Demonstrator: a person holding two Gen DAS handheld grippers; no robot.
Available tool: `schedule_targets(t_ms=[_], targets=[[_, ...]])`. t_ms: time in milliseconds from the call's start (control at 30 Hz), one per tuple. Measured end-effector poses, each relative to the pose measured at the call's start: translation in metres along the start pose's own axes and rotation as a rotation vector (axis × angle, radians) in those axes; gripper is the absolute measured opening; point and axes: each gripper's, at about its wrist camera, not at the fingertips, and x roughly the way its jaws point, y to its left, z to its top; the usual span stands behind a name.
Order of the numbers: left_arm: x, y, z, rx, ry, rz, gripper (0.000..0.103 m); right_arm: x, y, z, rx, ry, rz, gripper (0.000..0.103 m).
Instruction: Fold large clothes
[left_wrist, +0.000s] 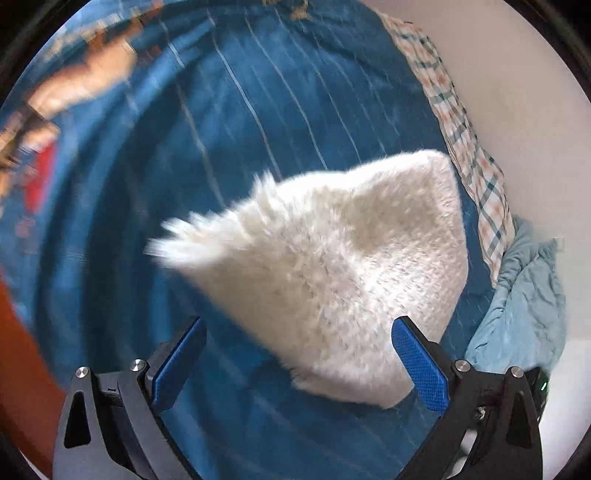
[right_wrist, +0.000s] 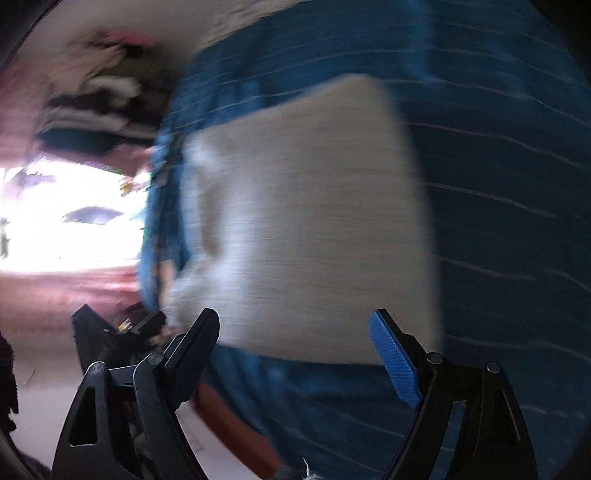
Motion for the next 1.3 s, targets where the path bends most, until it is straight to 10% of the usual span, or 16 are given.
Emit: schedule_targets(t_ms=[100, 233, 367, 500, 667, 900, 1033, 1133, 1300], targets=[[0.05, 0.002, 0.005, -0.088, 0.043, -0.051, 0.1, 0.0, -0.021, 0.002, 0.076, -0.022, -0.007, 0.085], [0.055, -0.015, 0.005, -0.093, -0.076, -0.048, 0.023, 0.002, -0.032, 0.002, 0.108, -0.036, -0.016, 0.085], [-0.001, -0.028, -0.016, -0.086, -0.177, -0.067, 0.013, 0.001, -0.027, 0.005, 0.087, -0.035, -0.053, 0.085], [-0.004, -0.014, -0.029, -0.087, -0.159, 0.004, 0.013, 0.004, 0.004, 0.016, 0.008, -0.04, -0.045, 0.084], [0.035, 0.017, -0.019, -0.137, -0.104, 0.04, 0.016, 0.051, 0.04, 0.031, -0.099, 0.077, -0.06, 0.036], [0.009, 0.016, -0.013, -0.091, -0.024, 0.024, 0.03, 0.094, 0.047, 0.069, -0.075, 0.171, -0.229, 0.032], [-0.027, 0.005, -0.028, 0.041, -0.067, 0.243, 0.089, 0.045, 0.076, 0.077, -0.132, 0.038, -0.147, 0.033], [-0.047, -0.007, -0.029, 0.141, -0.17, 0.347, 0.09, 0.058, 0.092, 0.09, -0.169, 0.029, -0.082, 0.033], [-0.045, -0.04, -0.002, 0.28, -0.294, 0.416, 0.093, 0.136, 0.106, 0.124, -0.194, 0.052, -0.241, 0.033]])
